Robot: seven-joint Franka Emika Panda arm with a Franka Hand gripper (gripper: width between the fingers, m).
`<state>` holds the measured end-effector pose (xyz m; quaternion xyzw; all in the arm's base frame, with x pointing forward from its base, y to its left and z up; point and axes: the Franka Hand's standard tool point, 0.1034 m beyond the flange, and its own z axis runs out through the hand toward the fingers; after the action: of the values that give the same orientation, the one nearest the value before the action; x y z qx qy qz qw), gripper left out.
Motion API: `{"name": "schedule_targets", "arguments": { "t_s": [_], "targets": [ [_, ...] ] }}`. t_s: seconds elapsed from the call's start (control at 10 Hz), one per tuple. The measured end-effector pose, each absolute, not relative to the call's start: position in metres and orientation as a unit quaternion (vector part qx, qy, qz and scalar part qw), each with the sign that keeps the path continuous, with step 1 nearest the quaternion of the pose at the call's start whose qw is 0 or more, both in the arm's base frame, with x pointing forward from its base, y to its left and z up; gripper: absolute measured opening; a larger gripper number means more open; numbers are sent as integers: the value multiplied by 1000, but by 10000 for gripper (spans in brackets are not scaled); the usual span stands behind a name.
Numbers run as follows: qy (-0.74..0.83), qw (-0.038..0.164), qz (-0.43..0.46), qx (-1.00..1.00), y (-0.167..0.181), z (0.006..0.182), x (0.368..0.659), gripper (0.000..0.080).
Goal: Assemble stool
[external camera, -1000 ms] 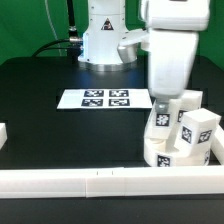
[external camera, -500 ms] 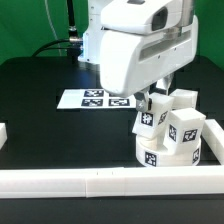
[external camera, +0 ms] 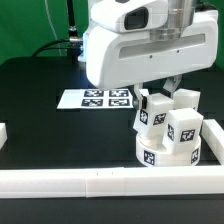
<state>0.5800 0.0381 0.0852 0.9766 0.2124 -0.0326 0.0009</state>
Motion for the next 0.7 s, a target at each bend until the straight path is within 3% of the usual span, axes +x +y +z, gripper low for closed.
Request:
{"name": "schedule_targets", "arguments": {
  "t_s": [0.5,0.7],
  "targets": [
    [11,-24,60,998,34,85,576,337],
    [-62,-36,54,996,33,84,579,337]
  ]
}}
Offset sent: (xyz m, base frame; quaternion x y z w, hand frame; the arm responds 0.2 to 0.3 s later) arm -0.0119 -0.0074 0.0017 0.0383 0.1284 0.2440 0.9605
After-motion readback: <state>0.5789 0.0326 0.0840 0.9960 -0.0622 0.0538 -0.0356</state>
